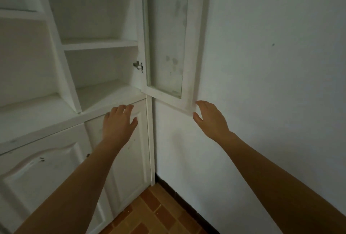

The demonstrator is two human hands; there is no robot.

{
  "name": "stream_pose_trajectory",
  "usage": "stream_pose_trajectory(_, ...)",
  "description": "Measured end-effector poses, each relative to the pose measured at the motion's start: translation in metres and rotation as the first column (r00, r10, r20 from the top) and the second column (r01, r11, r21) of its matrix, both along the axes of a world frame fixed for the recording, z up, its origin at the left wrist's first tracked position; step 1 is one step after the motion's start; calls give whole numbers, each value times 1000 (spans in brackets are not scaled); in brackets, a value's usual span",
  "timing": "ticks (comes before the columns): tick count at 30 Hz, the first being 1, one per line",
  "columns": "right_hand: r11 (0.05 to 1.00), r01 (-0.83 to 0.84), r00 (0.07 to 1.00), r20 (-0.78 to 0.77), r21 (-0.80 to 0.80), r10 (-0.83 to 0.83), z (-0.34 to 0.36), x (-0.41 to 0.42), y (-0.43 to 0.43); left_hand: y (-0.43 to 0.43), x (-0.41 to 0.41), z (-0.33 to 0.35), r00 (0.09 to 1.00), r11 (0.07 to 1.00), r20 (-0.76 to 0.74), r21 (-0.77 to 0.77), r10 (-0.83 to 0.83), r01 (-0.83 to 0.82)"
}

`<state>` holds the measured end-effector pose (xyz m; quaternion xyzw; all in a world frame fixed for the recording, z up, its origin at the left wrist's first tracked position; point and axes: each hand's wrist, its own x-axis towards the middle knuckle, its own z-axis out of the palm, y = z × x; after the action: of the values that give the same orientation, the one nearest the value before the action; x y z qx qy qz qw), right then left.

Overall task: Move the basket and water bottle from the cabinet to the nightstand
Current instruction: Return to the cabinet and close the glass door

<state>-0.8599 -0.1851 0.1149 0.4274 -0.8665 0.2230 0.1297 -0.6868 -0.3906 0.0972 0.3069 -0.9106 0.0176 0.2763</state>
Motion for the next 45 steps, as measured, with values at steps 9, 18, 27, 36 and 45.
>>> stream_pose_trajectory(9,999,18,991,133,-37,-13,-8,-64,-52,-51,-53,-14,1000,999,23,52,16,-17)
stream_pose_trajectory(18,989,-24,978,204,-144,53,-1,-128,-91,-71,-88,-9,993,991,23,63,118,-119)
stream_pose_trajectory(27,985,-70,943,311,-158,117,5,-175,-115,-82,-104,-10,975,974,54,61,216,-219)
stream_pose_trajectory(36,948,-79,914,357,-308,192,2,-185,-129,-86,-103,-14,957,956,58,57,283,-287)
stream_pose_trajectory(45,934,-93,927,312,-344,208,6,-174,-130,-86,-85,-12,945,943,32,60,325,-327)
